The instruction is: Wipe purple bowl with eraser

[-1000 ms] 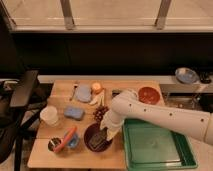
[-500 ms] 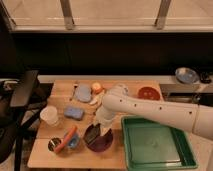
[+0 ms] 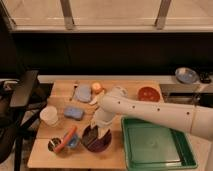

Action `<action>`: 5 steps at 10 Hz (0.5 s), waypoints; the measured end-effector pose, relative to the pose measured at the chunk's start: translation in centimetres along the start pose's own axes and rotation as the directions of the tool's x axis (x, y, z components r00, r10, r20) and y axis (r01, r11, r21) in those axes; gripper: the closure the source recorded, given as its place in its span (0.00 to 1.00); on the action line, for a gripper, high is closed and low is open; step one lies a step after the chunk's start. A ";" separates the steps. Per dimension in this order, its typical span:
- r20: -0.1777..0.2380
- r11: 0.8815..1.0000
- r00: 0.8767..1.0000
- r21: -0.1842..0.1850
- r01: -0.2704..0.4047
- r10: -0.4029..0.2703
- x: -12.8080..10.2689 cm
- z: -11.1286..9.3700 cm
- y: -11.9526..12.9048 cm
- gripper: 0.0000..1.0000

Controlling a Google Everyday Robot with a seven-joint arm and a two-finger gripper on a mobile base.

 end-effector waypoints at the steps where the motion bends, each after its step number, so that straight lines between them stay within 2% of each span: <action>1: -0.001 1.000 1.000 -0.004 -0.010 0.010 0.0 0.0 0.9 1.00; 3: -0.020 0.999 0.999 0.001 -0.048 0.048 1.6 -0.9 2.3 1.00; 5: -0.043 0.998 0.997 0.007 -0.062 0.062 2.9 -2.0 2.1 1.00</action>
